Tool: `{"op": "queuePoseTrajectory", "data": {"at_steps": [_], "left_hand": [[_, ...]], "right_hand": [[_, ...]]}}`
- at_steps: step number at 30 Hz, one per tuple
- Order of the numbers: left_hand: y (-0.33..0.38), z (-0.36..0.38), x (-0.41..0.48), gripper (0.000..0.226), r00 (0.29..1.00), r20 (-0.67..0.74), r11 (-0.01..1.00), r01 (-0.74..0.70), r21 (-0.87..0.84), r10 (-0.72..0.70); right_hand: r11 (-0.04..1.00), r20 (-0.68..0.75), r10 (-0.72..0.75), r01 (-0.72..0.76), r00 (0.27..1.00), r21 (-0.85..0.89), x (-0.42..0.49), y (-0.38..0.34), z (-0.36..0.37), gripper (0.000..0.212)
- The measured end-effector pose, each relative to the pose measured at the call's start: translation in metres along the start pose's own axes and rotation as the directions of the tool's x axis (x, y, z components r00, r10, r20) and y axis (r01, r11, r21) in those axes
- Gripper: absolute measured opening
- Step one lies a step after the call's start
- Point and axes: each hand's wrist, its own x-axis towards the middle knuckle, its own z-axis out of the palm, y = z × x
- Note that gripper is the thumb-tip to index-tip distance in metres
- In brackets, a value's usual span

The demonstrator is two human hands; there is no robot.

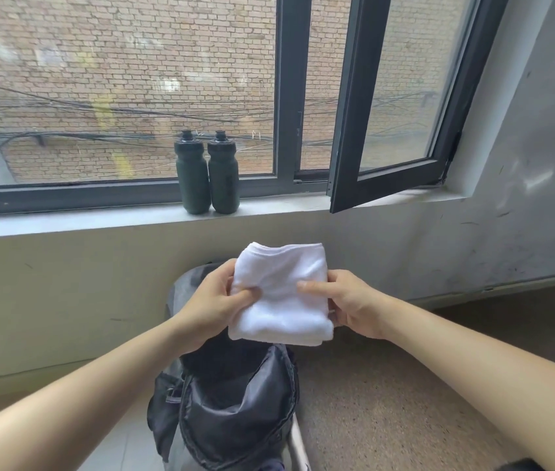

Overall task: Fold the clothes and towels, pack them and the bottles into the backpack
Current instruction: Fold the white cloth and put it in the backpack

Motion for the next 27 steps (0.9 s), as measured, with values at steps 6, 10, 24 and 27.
{"op": "queuePoseTrajectory", "data": {"at_steps": [6,10,24,27], "left_hand": [[0.009,0.019,-0.005,0.041,0.994,-0.111,0.976,0.003,0.216,0.021],[0.02,0.027,-0.01,0.079,0.998,-0.052,0.915,0.052,0.401,-0.034],[0.017,0.049,-0.012,0.071,0.823,0.033,0.515,-0.386,0.765,0.568],[0.016,0.055,-0.018,0.062,0.736,0.112,0.445,-0.514,0.733,0.667]], "right_hand": [[0.998,-0.247,-0.026,0.01,0.969,-0.066,-0.002,-0.003,0.012,0.038],[0.995,-0.362,0.0,-0.037,0.932,-0.097,0.001,-0.004,0.02,0.045],[0.967,-0.368,0.205,-0.128,0.907,0.222,0.005,-0.004,0.023,0.03],[0.941,-0.336,0.229,-0.12,0.914,0.315,0.003,-0.007,0.027,0.035]]}}
